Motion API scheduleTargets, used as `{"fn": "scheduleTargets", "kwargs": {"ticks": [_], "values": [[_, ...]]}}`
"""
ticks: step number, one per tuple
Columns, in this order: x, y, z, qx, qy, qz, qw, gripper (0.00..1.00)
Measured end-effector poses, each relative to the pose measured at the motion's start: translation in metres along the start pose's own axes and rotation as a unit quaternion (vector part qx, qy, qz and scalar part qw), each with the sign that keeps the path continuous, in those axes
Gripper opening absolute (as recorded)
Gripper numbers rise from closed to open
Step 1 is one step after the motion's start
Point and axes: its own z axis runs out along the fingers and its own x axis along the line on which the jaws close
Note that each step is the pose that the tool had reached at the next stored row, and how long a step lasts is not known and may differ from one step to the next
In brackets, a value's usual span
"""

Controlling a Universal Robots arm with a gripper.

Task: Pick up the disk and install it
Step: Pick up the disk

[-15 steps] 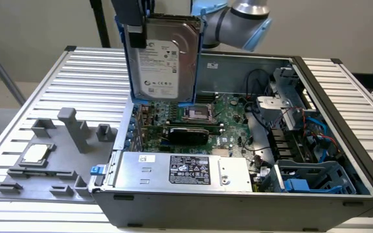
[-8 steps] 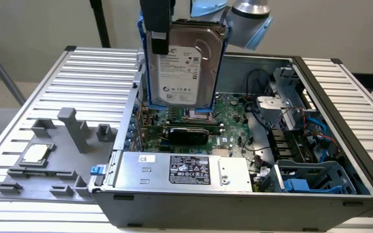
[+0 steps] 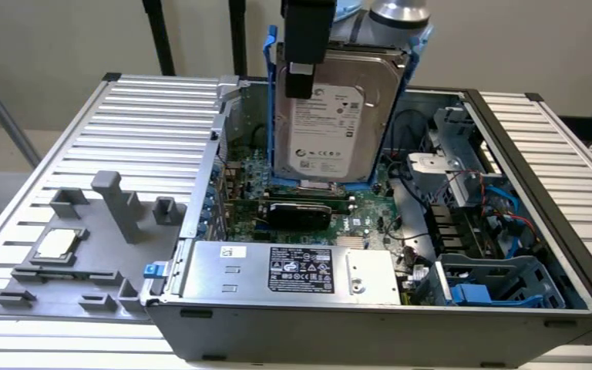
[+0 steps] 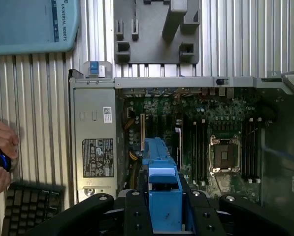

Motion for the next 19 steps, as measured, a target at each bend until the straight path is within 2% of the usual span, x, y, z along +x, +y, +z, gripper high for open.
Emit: {"fn": "scheduleTargets", "kwargs": {"ticks": [19], "values": [[0.031,-0.0867,0.0004,0.0000,0.0000,0.000,1.0000,0.33]]}}
